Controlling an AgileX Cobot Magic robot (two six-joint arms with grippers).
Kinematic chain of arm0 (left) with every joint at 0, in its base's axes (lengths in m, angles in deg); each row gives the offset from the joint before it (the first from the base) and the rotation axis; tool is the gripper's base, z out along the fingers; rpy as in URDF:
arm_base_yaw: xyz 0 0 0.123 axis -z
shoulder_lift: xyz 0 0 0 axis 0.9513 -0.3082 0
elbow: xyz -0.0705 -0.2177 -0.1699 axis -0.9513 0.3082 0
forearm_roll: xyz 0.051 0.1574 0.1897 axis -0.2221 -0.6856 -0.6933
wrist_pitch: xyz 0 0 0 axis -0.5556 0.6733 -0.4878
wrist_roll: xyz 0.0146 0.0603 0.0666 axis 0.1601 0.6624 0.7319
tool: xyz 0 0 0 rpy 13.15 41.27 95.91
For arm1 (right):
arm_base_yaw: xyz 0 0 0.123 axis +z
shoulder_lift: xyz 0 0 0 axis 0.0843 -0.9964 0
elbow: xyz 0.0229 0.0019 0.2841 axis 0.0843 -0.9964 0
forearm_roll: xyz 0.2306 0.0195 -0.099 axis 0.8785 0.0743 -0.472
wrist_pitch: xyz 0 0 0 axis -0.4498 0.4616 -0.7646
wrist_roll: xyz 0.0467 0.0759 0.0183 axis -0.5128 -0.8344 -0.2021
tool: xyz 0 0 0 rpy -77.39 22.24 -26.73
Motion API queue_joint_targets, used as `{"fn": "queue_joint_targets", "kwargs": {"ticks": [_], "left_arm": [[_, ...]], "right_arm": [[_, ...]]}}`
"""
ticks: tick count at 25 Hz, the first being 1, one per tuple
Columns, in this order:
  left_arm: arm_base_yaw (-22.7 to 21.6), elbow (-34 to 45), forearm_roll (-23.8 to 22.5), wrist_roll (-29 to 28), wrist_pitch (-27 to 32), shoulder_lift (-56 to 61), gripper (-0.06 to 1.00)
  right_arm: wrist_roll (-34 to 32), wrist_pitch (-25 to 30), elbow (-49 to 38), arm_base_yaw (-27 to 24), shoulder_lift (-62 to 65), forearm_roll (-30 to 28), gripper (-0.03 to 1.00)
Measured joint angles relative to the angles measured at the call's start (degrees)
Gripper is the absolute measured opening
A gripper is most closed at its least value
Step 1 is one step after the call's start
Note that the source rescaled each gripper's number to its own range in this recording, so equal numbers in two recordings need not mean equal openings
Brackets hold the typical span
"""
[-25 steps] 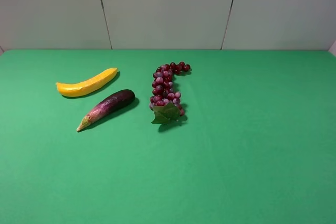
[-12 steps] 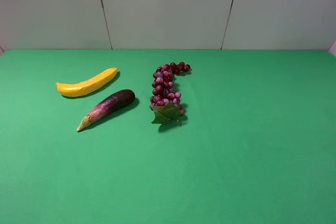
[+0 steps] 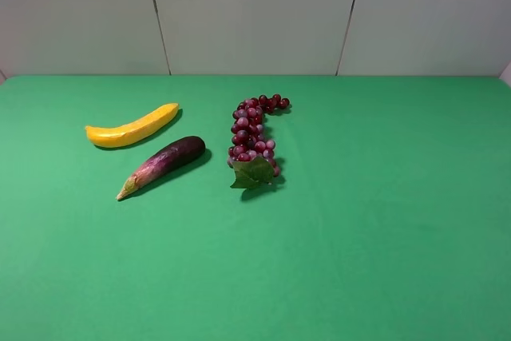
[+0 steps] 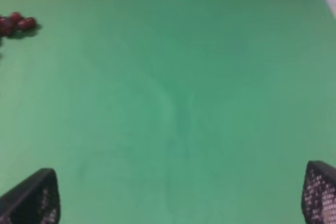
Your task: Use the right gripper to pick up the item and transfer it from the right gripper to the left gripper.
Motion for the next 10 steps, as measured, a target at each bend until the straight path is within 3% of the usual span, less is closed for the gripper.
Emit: {"fn": "queue_joint_targets", "kwargs": {"ticks": [10], "left_arm": [[0.0,0.0,0.0,0.0,-0.01,0.0,0.9]], "right_arm": [[0.0,0.0,0.0,-1.53,0.0,0.0,1.0]]}}
